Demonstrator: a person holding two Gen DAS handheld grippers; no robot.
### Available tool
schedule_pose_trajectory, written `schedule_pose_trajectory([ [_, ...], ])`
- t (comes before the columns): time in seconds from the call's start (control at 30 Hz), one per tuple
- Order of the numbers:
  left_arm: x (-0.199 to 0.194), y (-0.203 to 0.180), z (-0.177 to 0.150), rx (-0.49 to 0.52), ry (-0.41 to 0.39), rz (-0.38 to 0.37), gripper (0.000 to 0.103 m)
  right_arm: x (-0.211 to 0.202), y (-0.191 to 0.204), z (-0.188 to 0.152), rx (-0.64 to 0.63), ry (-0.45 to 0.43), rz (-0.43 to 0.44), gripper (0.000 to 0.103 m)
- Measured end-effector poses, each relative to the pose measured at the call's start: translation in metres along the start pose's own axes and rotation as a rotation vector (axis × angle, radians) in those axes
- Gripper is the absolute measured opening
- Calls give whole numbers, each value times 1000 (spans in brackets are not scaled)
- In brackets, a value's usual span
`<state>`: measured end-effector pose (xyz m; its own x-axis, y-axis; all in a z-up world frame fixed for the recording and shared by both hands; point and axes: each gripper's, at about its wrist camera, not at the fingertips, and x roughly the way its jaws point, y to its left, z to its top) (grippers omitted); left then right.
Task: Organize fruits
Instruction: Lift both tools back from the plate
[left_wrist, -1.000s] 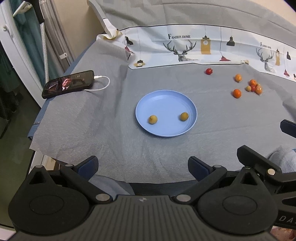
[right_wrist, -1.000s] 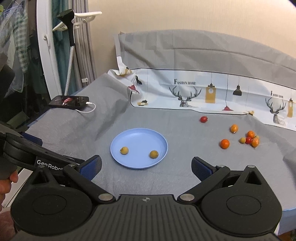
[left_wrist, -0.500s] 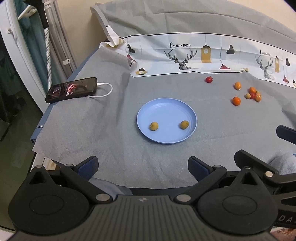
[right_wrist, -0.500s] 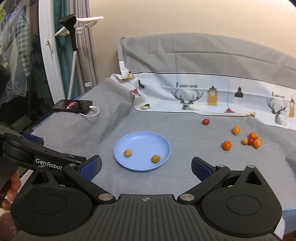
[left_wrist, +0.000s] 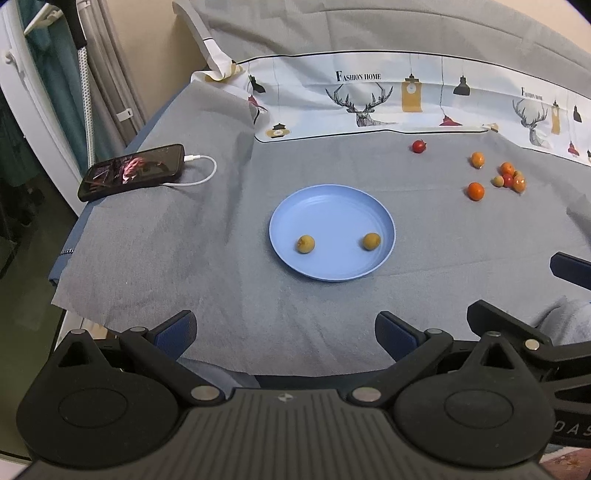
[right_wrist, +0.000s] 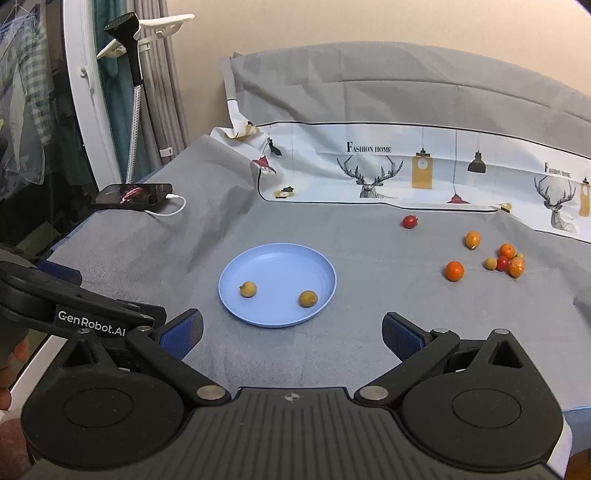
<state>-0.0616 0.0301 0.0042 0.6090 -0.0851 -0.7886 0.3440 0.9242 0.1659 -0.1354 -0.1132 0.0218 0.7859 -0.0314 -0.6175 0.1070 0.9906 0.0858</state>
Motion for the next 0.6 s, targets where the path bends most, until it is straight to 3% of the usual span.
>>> schedule_pose_trajectory([
  [0.6,33,-20,27,52,48,7,103,31,-22,2,54,63,26,102],
])
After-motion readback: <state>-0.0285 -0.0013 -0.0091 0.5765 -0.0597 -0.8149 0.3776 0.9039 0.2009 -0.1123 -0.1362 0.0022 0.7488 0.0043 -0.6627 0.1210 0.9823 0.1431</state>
